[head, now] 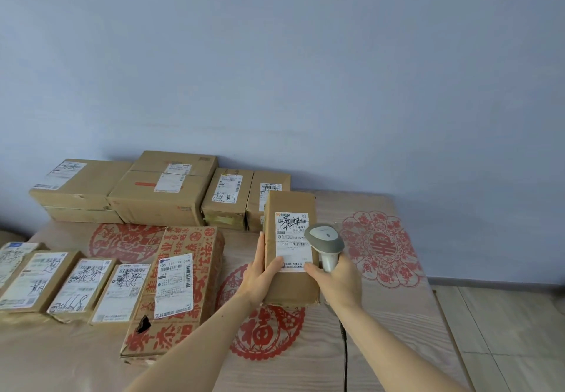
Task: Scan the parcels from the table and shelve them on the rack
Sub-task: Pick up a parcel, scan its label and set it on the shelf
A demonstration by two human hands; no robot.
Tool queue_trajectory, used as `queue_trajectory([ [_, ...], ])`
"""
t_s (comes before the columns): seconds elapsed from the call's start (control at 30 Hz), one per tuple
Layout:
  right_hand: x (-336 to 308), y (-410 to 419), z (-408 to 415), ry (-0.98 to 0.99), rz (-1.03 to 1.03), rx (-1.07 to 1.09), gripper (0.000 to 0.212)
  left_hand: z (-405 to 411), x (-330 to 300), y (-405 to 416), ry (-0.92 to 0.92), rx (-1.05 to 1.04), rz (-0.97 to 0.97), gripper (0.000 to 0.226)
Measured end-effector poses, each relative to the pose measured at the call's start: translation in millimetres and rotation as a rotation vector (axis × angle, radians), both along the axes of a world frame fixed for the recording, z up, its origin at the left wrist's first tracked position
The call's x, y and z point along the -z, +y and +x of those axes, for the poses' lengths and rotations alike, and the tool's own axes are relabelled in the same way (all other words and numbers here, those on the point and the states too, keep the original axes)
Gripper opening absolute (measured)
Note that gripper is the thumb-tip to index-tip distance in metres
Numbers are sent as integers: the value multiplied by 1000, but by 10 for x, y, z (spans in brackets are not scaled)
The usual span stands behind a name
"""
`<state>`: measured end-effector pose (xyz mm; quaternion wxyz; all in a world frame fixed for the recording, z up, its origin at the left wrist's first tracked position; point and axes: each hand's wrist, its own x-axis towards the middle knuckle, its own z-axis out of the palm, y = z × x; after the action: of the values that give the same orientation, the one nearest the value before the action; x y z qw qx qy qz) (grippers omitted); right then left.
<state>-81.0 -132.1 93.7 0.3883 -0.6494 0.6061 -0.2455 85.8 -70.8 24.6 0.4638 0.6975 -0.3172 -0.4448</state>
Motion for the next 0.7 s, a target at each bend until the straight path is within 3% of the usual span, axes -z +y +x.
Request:
queue_trajectory([
  [0.2,-125,67,-6,96,-139,42,23,-21,54,57,-36,-33,-55,89],
  [0.7,-136,481,196,-80,-102,-39,19,-172,-24,140,-171,-64,-147,99],
])
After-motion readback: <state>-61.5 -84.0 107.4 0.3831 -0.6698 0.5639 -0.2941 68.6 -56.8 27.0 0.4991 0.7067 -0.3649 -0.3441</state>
